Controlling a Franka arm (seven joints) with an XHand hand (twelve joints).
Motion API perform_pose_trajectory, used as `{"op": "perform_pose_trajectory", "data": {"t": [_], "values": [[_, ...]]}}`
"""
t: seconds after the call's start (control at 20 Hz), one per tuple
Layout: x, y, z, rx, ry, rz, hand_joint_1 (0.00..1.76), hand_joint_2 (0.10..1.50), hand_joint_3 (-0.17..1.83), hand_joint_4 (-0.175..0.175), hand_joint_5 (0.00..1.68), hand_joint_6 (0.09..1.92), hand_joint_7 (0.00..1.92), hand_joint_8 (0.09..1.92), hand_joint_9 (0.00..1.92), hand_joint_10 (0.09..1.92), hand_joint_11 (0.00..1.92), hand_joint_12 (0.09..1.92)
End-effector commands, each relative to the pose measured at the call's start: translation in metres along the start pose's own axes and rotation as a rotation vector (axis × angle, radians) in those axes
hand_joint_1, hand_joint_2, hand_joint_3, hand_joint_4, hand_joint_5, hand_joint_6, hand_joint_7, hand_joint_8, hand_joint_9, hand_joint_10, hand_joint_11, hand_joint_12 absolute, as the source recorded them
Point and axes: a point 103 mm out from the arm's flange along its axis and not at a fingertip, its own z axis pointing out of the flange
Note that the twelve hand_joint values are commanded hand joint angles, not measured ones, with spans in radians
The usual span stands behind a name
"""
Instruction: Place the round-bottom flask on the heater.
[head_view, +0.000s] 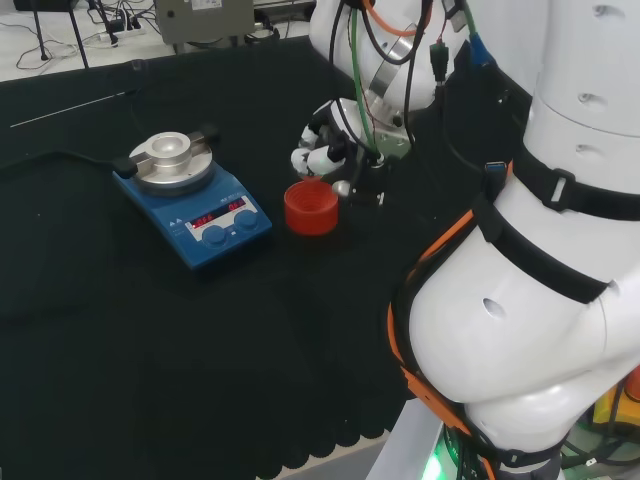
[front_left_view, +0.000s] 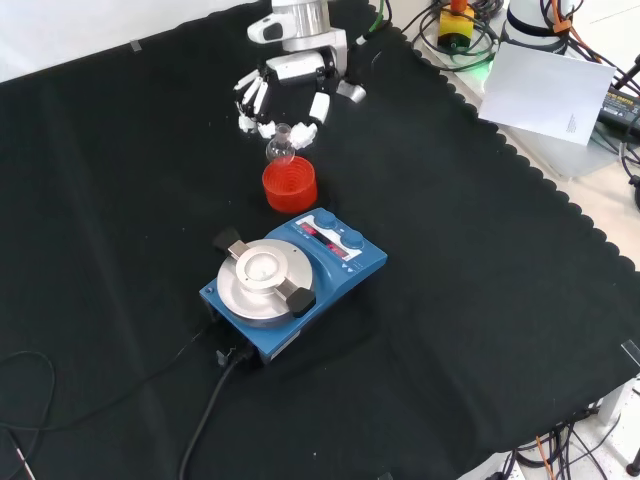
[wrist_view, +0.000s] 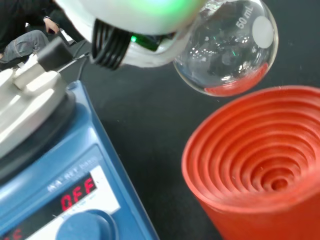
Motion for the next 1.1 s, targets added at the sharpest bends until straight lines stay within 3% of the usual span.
{"op": "perform_pose_trajectory", "data": {"t": [0.05,0.35,0.75,1.1], "values": [[0.017,-0.005,-0.017,0.028,-0.009,-0.01,1.14,0.62,0.84,0.028,1.17,0.94,0.69,0.61,0.85,0.57,0.34,1.33],[0.047,0.007,-0.026,0.013,0.012,-0.04,1.14,0.6,0.86,0.02,1.18,0.93,0.71,0.61,0.86,0.56,0.37,1.32],[0.105,0.045,-0.023,0.048,0.012,-0.117,1.15,0.59,0.88,0.009,1.2,0.92,0.73,0.61,0.88,0.56,0.41,1.31],[0.134,0.067,-0.013,0.092,0.004,-0.15,1.15,0.58,0.88,0.007,1.2,0.92,0.73,0.6,0.88,0.56,0.41,1.31]]}}
